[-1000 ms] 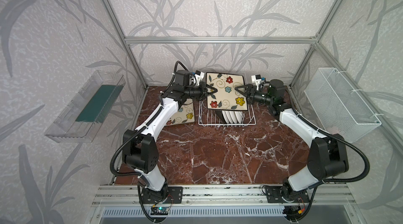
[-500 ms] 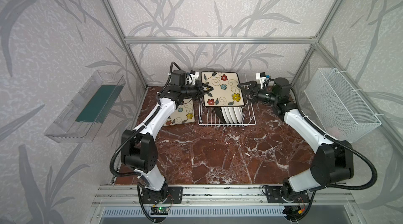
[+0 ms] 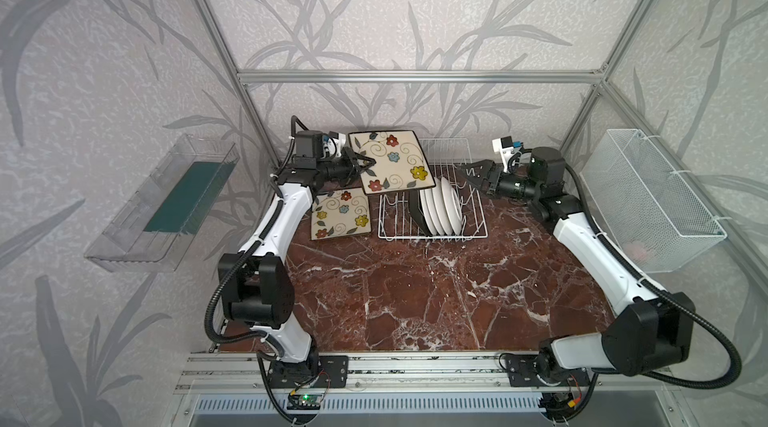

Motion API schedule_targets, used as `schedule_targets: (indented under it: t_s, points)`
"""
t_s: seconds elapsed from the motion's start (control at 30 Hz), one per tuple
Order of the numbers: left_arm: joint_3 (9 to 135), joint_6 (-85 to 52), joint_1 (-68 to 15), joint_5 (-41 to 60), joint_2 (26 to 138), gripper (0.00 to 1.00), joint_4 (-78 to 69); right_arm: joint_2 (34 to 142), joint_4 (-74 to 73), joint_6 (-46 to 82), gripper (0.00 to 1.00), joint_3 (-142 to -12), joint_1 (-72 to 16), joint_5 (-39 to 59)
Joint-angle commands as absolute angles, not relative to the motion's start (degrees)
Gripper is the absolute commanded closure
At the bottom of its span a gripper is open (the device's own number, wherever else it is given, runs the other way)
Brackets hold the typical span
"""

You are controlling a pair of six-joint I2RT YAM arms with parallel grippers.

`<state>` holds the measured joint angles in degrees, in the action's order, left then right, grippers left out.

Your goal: Unload the plates from the dish rack

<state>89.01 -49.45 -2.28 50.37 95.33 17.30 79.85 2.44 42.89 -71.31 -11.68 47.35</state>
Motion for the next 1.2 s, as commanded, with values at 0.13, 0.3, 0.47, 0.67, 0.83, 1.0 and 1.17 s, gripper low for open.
schedule_targets:
  t_s: [0.13, 0.3, 0.47, 0.67, 0.83, 1.0, 1.17]
  points:
    - [99.77, -39.71, 2.31, 54.32, 88.1, 1.0, 21.44, 77.04, 9.45, 36.89, 0.01, -72.92, -11.08, 46.61]
    - [103.47, -33.18, 6.13, 52.39, 87.54, 1.0, 31.38, 76.21, 9.94, 35.58, 0.01, -72.26, -10.9, 46.65]
    - [107.43, -24.72, 7.6, 46.81, 88.25, 1.0, 41.9, 75.44, 12.48, 32.98, 0.01, -72.18, -10.81, 46.93]
    - [111.06, -17.28, 7.72, 40.42, 90.48, 1.0, 51.06, 73.76, 14.65, 29.68, 0.01, -71.31, -10.81, 47.81]
    - [108.83, -16.54, 7.65, 36.86, 90.29, 1.0, 50.63, 72.01, 15.57, 27.05, 0.01, -69.32, -10.81, 48.1]
    - [107.88, -14.26, 7.72, 32.09, 90.26, 1.0, 52.08, 70.93, 18.33, 24.77, 0.01, -68.71, -10.86, 48.0]
    - [106.75, -12.03, 7.65, 30.28, 90.85, 1.0, 53.18, 71.14, 19.03, 25.18, 0.01, -68.25, -10.9, 47.28]
